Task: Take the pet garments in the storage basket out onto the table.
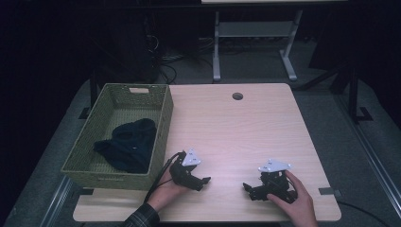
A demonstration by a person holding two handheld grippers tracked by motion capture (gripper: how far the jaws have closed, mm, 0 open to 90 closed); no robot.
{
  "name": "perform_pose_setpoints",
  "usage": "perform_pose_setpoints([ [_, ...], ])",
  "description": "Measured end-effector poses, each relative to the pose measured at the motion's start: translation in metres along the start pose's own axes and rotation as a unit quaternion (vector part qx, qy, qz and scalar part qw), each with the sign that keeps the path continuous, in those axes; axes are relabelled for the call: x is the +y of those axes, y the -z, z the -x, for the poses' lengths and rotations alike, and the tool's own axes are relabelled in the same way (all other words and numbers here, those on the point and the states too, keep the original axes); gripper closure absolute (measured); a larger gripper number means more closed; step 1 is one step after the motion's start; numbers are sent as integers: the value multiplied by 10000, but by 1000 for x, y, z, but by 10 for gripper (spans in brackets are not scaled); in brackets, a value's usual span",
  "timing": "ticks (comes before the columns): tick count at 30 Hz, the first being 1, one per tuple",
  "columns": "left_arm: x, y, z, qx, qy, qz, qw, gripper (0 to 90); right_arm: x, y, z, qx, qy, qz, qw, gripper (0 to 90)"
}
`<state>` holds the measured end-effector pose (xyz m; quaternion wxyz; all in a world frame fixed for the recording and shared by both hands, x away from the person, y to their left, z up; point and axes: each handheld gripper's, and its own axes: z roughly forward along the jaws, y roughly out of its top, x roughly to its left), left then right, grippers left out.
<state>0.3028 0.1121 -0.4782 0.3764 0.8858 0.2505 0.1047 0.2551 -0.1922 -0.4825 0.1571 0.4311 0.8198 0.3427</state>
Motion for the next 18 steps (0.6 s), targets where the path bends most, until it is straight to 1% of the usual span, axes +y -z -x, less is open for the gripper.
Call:
perform_pose_setpoints([
  [9,0,0,1,17,13,-8,10000,126,0,0,0,2,-5,-3,10000,0],
  [13,1,-1,1,32,55,-13,10000,126,0,0,0,1,-4,-3,10000,0],
  [18,4,-1,2,60,81,-113,9999,130,0,0,0,3,-6,-3,10000,0],
])
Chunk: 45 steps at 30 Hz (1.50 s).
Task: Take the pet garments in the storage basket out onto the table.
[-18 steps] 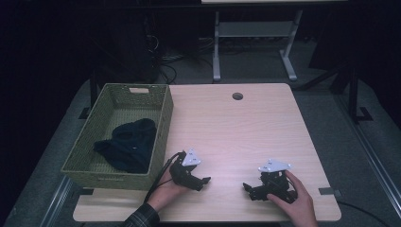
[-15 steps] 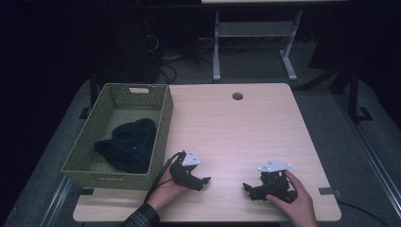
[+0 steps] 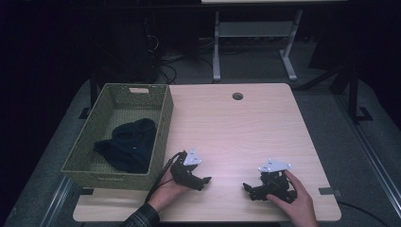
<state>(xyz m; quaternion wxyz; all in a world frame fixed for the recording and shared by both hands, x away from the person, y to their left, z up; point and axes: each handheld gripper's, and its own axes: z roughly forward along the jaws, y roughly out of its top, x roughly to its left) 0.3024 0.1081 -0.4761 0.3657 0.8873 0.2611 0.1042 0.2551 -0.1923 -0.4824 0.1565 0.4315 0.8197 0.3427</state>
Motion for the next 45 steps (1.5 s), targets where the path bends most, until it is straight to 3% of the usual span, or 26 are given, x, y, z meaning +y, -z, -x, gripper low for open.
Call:
perform_pose_setpoints([
  [15,7,3,0,-47,152,-71,9998,136,0,0,0,-1,6,3,10000,0],
  [45,24,22,-3,24,127,101,9999,140,0,0,0,11,12,4,10000,0],
])
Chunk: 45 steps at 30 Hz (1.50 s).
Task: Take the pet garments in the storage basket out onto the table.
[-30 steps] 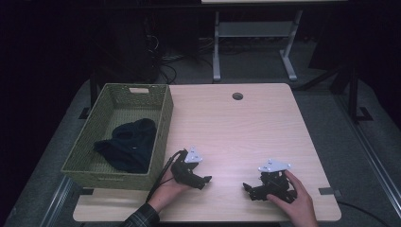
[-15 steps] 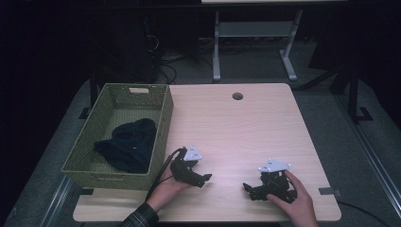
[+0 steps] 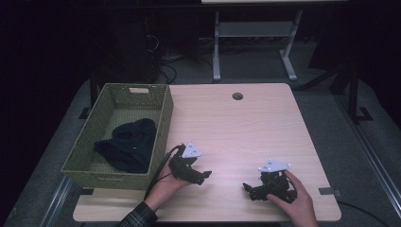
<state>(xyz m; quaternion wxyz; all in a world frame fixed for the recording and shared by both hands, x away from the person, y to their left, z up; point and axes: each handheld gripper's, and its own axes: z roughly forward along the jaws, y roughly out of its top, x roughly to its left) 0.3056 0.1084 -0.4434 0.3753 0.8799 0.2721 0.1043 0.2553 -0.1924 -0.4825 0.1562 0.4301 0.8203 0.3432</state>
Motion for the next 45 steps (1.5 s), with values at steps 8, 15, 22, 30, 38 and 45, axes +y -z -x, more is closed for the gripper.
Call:
perform_pose_setpoints([
  [8,6,5,-2,14,14,42,10000,140,0,0,0,4,1,2,10000,0],
  [15,9,9,-3,-32,82,113,9999,141,0,0,0,5,0,1,10000,0],
  [22,15,13,-4,-20,50,155,9999,142,0,0,0,11,-5,2,10000,0],
  [30,21,16,-6,-26,71,194,9998,142,0,0,0,14,3,0,10000,0],
  [38,28,22,-6,-35,39,232,9997,142,0,0,0,13,4,1,10000,0],
  [45,33,26,-8,-2,39,283,9996,142,0,0,0,12,8,5,10000,0],
])
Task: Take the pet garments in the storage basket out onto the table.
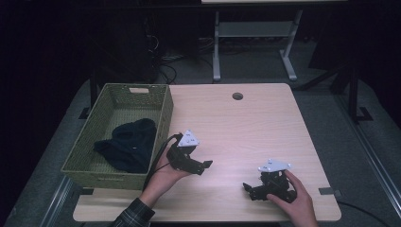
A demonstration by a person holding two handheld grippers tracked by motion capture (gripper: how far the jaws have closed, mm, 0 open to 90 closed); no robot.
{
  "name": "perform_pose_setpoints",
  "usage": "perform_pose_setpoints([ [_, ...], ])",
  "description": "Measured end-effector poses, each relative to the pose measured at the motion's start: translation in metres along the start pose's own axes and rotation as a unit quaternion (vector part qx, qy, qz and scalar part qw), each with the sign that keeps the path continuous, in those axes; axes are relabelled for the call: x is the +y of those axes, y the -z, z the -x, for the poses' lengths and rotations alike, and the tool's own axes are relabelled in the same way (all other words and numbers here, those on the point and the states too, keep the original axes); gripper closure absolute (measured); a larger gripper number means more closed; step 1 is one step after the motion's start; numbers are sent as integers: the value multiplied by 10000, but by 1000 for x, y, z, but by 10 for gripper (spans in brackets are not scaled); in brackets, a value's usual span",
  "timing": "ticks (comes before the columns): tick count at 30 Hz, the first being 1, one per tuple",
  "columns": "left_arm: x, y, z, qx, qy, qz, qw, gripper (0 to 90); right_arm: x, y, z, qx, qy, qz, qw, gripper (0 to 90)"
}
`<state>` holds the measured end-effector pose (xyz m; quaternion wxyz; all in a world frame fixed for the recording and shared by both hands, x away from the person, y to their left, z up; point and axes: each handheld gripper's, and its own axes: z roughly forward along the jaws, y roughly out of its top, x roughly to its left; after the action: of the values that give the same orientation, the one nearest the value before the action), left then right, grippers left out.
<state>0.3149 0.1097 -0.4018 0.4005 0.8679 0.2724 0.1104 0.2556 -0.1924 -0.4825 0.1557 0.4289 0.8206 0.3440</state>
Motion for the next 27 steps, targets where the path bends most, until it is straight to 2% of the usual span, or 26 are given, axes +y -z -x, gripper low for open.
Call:
perform_pose_setpoints([
  [7,7,4,-2,20,2,47,10000,144,0,0,0,2,-1,0,10000,0],
  [15,18,15,-9,70,28,210,9998,145,0,0,0,1,-2,2,10000,0],
  [27,28,23,-16,74,14,225,9997,145,0,0,0,1,-1,1,10000,0],
])
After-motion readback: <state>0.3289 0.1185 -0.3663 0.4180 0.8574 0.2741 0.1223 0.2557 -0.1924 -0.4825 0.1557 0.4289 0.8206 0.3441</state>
